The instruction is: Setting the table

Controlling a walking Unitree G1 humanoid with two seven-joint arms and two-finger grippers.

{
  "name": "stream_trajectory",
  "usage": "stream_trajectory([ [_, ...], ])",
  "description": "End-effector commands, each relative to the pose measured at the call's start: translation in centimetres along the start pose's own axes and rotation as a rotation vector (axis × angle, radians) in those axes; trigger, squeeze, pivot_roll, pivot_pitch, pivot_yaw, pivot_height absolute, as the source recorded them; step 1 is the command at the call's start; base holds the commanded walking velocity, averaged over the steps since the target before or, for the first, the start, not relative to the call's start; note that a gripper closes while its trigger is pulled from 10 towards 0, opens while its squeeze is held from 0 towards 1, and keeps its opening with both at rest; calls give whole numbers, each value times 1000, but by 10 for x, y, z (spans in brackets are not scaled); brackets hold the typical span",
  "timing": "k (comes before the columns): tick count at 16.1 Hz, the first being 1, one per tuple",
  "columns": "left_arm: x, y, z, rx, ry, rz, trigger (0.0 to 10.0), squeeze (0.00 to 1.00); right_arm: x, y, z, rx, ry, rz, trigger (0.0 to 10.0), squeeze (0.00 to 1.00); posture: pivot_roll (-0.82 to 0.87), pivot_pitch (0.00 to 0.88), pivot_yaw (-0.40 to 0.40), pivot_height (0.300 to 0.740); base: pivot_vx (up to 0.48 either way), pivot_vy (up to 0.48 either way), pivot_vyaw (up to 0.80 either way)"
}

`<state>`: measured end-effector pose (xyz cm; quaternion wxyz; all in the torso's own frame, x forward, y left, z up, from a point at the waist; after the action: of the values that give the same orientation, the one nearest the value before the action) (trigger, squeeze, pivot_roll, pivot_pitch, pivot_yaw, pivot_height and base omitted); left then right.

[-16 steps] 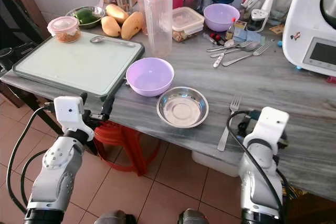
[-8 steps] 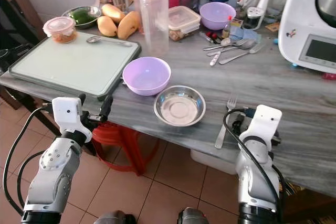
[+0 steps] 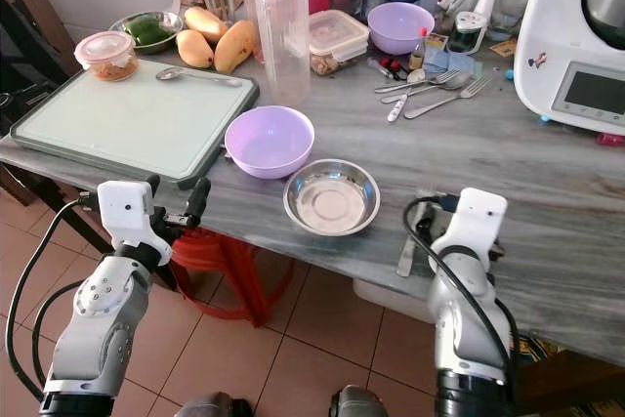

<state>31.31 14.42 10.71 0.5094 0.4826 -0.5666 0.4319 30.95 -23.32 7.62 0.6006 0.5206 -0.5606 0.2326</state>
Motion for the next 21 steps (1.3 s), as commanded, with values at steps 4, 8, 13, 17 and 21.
stream_trajectory([
  [4,5,-2,0,0,-5,11,10000,0,-16,2,-15,61,7,-76,10000,545,17,62,45,740,0,0,0],
  [8,5,-2,1,0,-3,11,10000,0,-18,2,-19,76,1,-85,10000,545,15,60,45,740,0,0,0],
  [13,5,-2,2,0,0,13,10000,0,-15,1,-27,97,-19,-80,10000,541,14,59,43,740,0,0,0],
  [17,5,-2,2,1,2,14,10000,0,-14,0,-32,107,-34,-77,10000,545,15,61,43,740,0,0,0],
  [21,5,-2,2,2,2,14,10000,0,-14,2,-27,91,-28,-74,10000,541,15,61,43,740,0,0,0],
])
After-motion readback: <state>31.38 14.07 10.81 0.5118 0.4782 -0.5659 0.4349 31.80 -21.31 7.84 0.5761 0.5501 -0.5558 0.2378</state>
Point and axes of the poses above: a point about 5 cm out from each wrist's last joint towards the gripper, its own y axis pointing back from the gripper into the wrist, its own x axis along the axis of the wrist's last joint, z = x × y, the point moved 5 cm from there along -y, pointing out of the wrist towards the gripper, and after that the axes turned 10 degrees about -y, right-handed, at the moved point
